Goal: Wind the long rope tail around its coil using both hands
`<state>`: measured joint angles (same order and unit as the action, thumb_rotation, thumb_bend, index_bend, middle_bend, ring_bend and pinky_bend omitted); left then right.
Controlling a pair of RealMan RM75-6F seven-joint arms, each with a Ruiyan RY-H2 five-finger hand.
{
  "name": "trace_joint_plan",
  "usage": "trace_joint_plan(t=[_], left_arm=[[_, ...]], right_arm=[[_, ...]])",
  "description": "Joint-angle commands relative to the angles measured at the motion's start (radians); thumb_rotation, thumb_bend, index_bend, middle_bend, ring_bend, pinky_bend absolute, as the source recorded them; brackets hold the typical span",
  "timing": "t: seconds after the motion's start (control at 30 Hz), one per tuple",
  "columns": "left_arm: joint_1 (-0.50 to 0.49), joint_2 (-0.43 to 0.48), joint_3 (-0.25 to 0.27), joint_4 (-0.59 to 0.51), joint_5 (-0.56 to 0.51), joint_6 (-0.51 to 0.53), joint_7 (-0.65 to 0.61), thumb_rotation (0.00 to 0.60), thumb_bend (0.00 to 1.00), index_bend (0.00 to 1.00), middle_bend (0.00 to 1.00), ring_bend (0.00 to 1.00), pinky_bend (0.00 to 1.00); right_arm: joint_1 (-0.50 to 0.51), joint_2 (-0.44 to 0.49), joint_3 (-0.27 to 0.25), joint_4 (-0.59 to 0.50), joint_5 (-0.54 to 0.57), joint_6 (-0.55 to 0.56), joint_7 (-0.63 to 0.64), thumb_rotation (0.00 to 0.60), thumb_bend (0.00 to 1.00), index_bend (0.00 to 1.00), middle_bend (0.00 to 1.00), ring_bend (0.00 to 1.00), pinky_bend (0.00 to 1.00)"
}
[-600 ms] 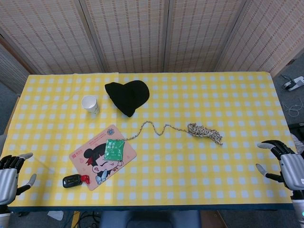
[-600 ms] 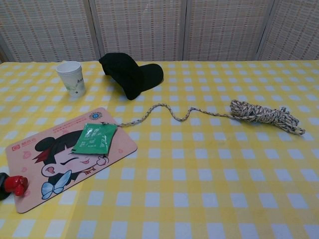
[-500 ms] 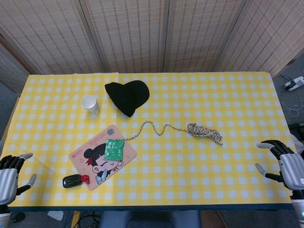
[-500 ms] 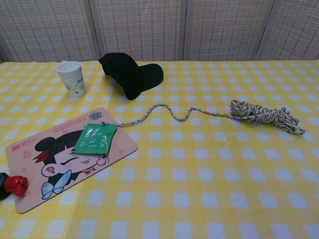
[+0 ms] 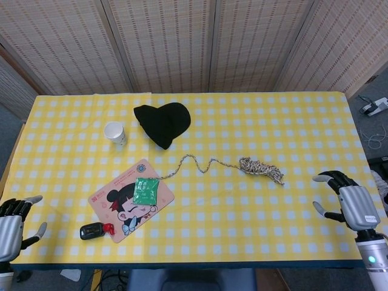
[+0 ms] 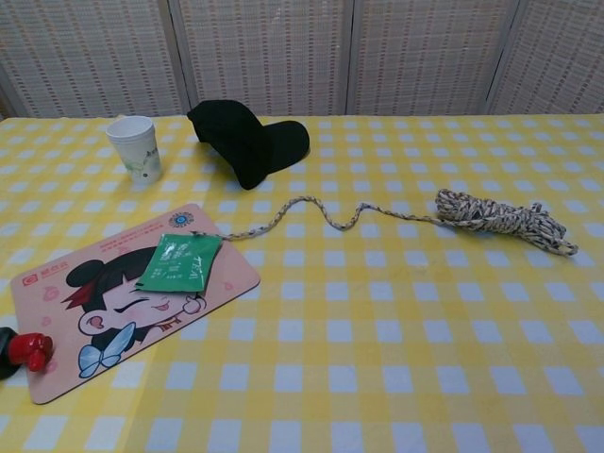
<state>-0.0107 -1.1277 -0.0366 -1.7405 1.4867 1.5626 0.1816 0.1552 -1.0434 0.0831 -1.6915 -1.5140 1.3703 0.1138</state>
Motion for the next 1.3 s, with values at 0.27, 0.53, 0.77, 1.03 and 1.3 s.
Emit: trace_joint_plan(t=[0.27,0.53,0.77,1.03,1.3], left_arm=[[0.010,0.003,0.006,0.009,0.007,0.011,-0.019,0.600,0.32,0.30,0.28,0.24,0.13],[0.016,0.008,0.008,0.013,0.007,0.015,-0.026,0.600,0.32,0.30,0.29,0.24,0.13],[0.014,0.008,0.008,0.011,0.008,0.010,-0.024,0.600,0.32,0.30,0.28,0.24,0.13],[0.009,0.006,0.008,0.007,0.011,0.002,-0.016,0.600,0.32,0.30,0.28,0.24,0.13],[0.009,0.005,0.008,0.011,0.005,-0.003,-0.020,0.600,0.32,0.30,0.28,0.24,0.13]], right_arm=[[0.200,-0.096,0.093,-0.053,0.185,-0.241,-0.285,0.600,0.21,0.31,0.28,0.18,0.32],[0.305,-0.206,0.126,0.036,0.346,-0.347,-0.407,0.600,0.21,0.31,0.28,0.18,0.32],[0.380,-0.291,0.132,0.152,0.481,-0.420,-0.488,0.600,0.17,0.31,0.26,0.17,0.32],[0.466,-0.405,0.140,0.295,0.630,-0.475,-0.579,0.600,0.15,0.24,0.19,0.11,0.27],[0.532,-0.513,0.137,0.441,0.705,-0.507,-0.622,0.600,0.16,0.24,0.19,0.11,0.27]])
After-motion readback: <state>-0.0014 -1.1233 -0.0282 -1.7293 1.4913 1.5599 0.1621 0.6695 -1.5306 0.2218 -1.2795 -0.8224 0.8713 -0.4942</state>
